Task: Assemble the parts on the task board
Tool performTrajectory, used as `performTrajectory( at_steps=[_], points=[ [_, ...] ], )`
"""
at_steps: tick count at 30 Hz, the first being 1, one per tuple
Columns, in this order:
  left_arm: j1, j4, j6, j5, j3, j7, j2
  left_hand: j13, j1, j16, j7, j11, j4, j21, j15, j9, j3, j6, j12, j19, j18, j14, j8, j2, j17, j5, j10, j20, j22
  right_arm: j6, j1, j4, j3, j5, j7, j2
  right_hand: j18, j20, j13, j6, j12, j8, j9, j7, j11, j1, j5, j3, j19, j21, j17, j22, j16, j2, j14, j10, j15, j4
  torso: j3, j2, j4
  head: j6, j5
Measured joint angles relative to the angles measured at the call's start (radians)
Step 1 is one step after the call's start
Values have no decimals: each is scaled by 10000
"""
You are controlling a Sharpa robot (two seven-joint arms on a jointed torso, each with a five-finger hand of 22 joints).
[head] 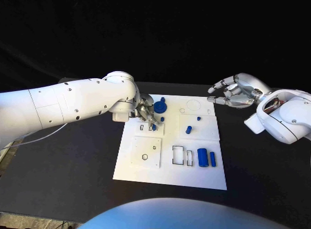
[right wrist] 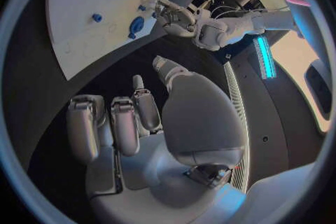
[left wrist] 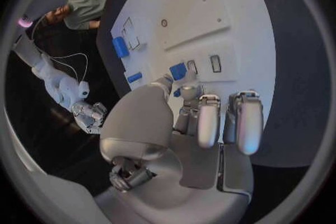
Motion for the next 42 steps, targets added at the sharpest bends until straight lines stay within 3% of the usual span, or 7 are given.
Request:
performTrajectory(
  at_steps=[11, 18, 24, 27, 29, 37, 42],
  points=[
    [0, -10, -7, 253, 0, 0, 27, -50, 638, 0, -71, 0, -11, 0, -63, 184, 1918, -75, 0, 22, 2, -10, 120, -415, -1, -2, 0, -22, -1, 15, -10, -33, -1, 6, -14, 16, 0, 0, -1, 0, 0, 0, 0, 0, 0, 0, 0, 0, 0, 0, 0, 7, 0, 0, 0, 0, 0, 0, 0, 0, -4, -7, 7],
    [-1, -30, -14, 431, -3, -1, 13, -103, 549, 0, -71, -76, -283, 0, -130, 476, 4261, -181, 0, 38, 2, -15, 382, -1239, 0, -42, 4, -38, 0, 29, -18, -46, -4, 6, -24, 20, 0, 0, -2, 0, 0, 0, 0, 0, 0, 0, 0, 0, 0, 0, -1, 6, 0, 0, 0, 1, 0, -1, -1, 1, -2, -27, 8],
    [-2, -4, -17, 616, -3, -1, -47, -128, 286, 0, -86, -128, -387, 0, -129, 529, 5040, -268, 0, 38, 2, -15, 692, -1603, -1, 137, 57, -38, -1, 41, -23, -55, -5, 6, -32, 20, 0, 0, -2, 0, 0, 0, 1, 0, 0, 0, 0, 0, 0, 1, -1, 6, 0, 0, 0, 1, 0, -1, -2, 1, 0, -34, 12],
    [-2, 44, -36, 775, -3, -1, -120, -104, 131, 0, -111, -165, -386, 0, -165, 540, 5041, -294, 0, 39, 2, 21, 896, -1758, -1, 805, 95, -40, -1, 45, -27, -59, -8, 5, -35, 19, 0, 0, -2, 31, 0, 0, 1, -31, 0, 0, 0, -29, 0, 1, -1, 5, -38, 0, 0, 1, 0, 28, -1, 0, -1, -35, 12],
    [-2, 88, -61, 896, -3, -1, -177, -39, 28, 0, -141, -201, -386, 0, -165, 1128, 5041, -325, 60, 73, 3, 20, 1044, -1860, -1, 1337, 130, -73, -1, 47, -28, -63, -8, 5, -36, 18, 0, 0, -2, 31, 0, 0, 1, -31, 0, 0, 0, -29, 0, 1, -1, 5, -38, 0, 0, 1, 0, 28, -1, 0, 0, -35, 12],
    [-2, 386, -443, 1499, 6, 25, -509, 165, -393, 0, -141, -249, -442, 0, -201, 1677, 4985, -326, 203, 34, 3, -16, 1403, -2040, -1, 2820, 373, -111, -1, 50, -31, -78, -10, 4, -39, 8, 0, 0, -3, 31, 1, 0, 1, -31, -34, 0, 0, -29, 0, 1, -1, 4, -38, 0, 0, -33, 0, 28, 4, -4, 13, -46, 20],
    [-20, 638, -1027, 1690, 9, 56, -722, 183, -525, 61, -238, -336, -457, 0, -273, 1874, 4970, -228, 252, 34, 4, -17, 1477, -2147, -1, 3378, 461, -182, -1, 50, -32, -85, -11, 4, -40, -4, 0, 0, 6, 31, 1, 0, 1, -31, -36, 0, 0, -29, 0, 1, -2, 3, -38, 0, 0, -35, 0, 28, 11, -5, 24, -55, 46]
  ],
)
